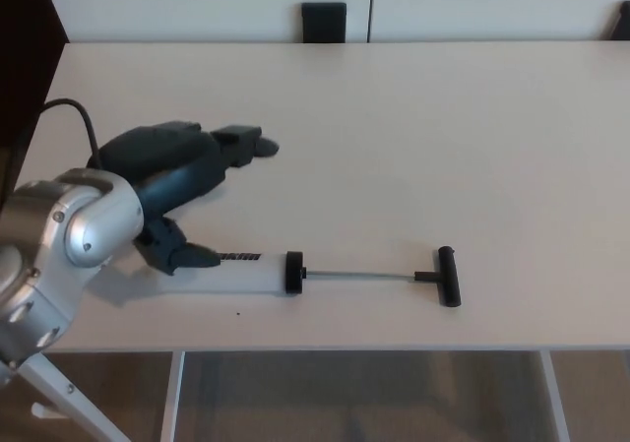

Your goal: The robot walks towards a desk on which an air pump is kept in the middle. It lifts it up and holds it with its left hand and uses its right hand to compress it by pushing its handle inwards.

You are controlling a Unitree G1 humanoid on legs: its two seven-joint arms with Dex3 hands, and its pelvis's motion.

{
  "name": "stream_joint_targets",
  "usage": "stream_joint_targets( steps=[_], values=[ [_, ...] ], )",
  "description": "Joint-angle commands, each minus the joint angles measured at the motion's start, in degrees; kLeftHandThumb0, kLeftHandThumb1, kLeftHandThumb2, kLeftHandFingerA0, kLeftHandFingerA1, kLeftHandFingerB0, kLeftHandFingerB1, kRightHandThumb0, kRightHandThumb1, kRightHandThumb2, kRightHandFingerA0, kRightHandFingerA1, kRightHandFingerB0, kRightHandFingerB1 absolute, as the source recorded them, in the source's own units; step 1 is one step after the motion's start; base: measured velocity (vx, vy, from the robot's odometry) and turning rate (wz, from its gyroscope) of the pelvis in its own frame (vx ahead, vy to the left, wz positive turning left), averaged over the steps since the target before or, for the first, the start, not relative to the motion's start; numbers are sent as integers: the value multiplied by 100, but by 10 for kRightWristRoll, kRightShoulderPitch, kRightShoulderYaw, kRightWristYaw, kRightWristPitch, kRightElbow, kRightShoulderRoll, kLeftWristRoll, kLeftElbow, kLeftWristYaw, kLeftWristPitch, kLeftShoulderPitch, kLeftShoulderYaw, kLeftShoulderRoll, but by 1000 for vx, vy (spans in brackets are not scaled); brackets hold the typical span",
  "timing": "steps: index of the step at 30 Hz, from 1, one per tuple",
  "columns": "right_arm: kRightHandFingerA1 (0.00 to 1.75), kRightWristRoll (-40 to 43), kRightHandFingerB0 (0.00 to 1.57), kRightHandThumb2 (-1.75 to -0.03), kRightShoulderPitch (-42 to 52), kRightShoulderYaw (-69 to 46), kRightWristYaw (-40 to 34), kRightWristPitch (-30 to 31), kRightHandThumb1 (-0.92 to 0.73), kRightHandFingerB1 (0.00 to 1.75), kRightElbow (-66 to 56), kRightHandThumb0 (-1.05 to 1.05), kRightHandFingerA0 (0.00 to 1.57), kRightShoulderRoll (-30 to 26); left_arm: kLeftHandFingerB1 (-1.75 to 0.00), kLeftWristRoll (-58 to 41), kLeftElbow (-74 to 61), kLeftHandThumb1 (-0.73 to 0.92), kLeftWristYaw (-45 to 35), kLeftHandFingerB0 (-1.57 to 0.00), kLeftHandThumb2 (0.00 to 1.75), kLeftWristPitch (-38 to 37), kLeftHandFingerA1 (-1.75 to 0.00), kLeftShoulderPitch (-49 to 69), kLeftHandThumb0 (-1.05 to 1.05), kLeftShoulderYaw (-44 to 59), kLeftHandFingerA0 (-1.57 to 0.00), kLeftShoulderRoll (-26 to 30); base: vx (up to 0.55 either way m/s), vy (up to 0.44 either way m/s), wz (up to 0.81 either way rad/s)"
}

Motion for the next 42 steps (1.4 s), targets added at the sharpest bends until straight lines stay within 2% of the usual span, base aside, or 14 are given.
stream_joint_targets(
  steps=[1, 21, 22, 24, 25, 26, 27, 29, 30, 32, 35, 36, 41, 42],
  values=[
    [54, -15, 35, -61, -17, 11, -1, 31, -74, 47, -6, 2, 40, -30, -46, 150, 12, 34, -70, 0, 87, -1, -49, -16, -26, -63, -1, 30, 0, 0, 0],
    [56, -4, 34, -61, -25, 9, -9, 39, -77, 47, -11, 4, 41, -31, -46, 218, 49, 33, -41, 0, 87, 1, -47, 29, -28, -121, -1, -50, 0, 0, 0],
    [57, -3, 34, -61, -27, 7, -11, 40, -75, 47, -10, 4, 42, -30, -33, 228, 62, 46, -33, -8, 71, 1, -40, 33, -59, -127, -22, -60, 0, 0, 0],
    [57, -1, 34, -61, -28, 5, -12, 41, -75, 47, -9, 4, 42, -29, -33, 241, 76, 46, -25, -8, 71, 1, -40, 37, -59, -132, -22, -71, 0, 0, 0],
    [57, -2, 35, -60, -26, 4, -12, 44, -74, 47, -14, 3, 43, -31, -37, 263, 96, 54, -7, -13, 76, 1, -50, 38, -59, -141, -55, -85, 0, 0, 0],
    [57, -2, 35, -60, -26, 4, -12, 45, -74, 47, -15, 3, 43, -32, -37, 269, 101, 54, -2, -13, 76, 1, -50, 39, -59, -143, -55, -89, 0, 0, 0],
    [55, 0, 34, -61, -27, 2, -10, 45, -74, 47, -16, 3, 40, -32, -32, 275, 115, 74, 15, -32, 62, 7, -91, 41, -25, -141, -77, -103, 0, 0, 0],
    [55, 2, 34, -61, -28, 2, -9, 45, -74, 47, -17, 3, 40, -31, -32, 278, 125, 74, 27, -32, 62, 10, -91, 43, -25, -138, -77, -113, 0, 0, 0],
    [56, 5, 33, -61, -27, -1, -10, 49, -74, 46, -22, 4, 40, -30, -44, 286, 167, 56, 66, -61, 56, 11, -117, 39, -15, -140, -71, -137, 0, 0, 0],
    [54, 6, 33, -61, -25, -3, -12, 52, -74, 46, -29, 2, 39, -28, -49, 298, 231, 52, 123, -68, 55, 8, -116, 33, -16, -141, -73, -175, 0, 0, 0],
    [54, 5, 33, -61, -24, -4, -12, 51, -74, 46, -31, 2, 39, -28, -49, 302, 270, 52, 155, -68, 55, 3, -116, 29, -16, -138, -73, -198, 0, 0, 0],
    [56, 3, 35, -61, -21, -2, -16, 53, -76, 46, -43, 2, 43, -26, -51, 301, 284, 55, 170, -70, 56, -2, -99, 27, -17, -137, -81, -208, 0, 0, 0],
    [58, 10, 35, -61, 6, -1, -25, 60, -75, 48, -124, 2, 44, -10, -51, 298, 307, 55, 200, -70, 56, -13, -102, 27, -16, -135, -83, -235, 0, 0, 0],
    [64, 32, 28, -91, 47, -4, -22, 64, -58, 56, -209, 2, 38, 5, -53, 297, 300, 56, 210, -72, 57, -22, -113, 28, -17, -131, -82, -235, 0, 0, 0]
  ],
)
